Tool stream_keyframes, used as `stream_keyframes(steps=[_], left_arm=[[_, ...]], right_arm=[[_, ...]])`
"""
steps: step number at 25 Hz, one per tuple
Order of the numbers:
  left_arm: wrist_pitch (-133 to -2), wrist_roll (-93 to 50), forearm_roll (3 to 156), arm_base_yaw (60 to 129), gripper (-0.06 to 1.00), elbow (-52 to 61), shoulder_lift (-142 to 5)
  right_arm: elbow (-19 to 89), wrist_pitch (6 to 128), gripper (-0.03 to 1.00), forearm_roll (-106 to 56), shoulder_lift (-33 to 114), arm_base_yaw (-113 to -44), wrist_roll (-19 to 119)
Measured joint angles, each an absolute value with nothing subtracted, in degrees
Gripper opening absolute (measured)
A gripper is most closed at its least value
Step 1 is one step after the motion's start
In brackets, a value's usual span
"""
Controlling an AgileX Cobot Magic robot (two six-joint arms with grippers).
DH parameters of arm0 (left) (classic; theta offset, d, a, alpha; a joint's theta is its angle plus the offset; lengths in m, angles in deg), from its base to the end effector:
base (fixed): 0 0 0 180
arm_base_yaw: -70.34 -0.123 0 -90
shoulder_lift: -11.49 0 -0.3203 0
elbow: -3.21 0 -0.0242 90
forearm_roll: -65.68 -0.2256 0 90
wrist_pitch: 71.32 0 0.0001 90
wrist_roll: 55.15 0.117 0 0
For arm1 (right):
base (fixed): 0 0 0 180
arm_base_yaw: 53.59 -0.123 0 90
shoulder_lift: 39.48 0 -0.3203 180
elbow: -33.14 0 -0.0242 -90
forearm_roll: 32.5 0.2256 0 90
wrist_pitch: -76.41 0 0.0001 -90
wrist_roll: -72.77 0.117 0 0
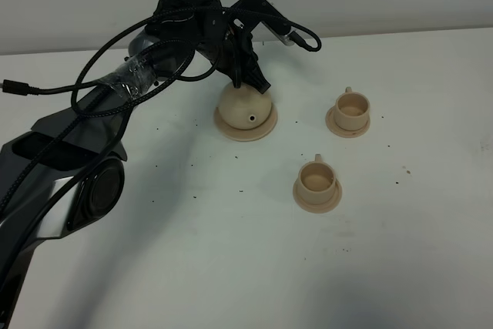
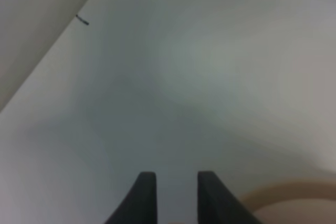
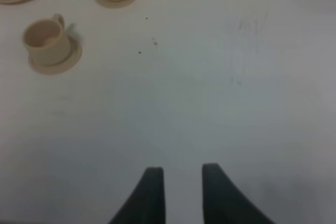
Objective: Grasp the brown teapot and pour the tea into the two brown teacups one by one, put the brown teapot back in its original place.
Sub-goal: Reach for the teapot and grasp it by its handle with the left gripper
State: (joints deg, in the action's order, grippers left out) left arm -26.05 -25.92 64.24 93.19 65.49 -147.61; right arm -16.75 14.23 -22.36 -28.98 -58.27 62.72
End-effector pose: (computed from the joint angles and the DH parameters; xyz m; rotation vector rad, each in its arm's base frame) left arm 0.5518 -0.2303 0.1422 1.1021 2.2230 0.0771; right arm -0.0344 0.0155 0.2522 -0.2763 2.1113 0.1605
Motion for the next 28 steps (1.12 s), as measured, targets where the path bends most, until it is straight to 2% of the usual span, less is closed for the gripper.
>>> stream_keyframes(steps=[28], left_arm=[[-20.76, -30.02, 62.04, 93.09, 0.21, 65.71, -145.39]], right_arm=[[-16.75, 14.23, 0.22, -22.36, -28.98, -58.27, 62.72]])
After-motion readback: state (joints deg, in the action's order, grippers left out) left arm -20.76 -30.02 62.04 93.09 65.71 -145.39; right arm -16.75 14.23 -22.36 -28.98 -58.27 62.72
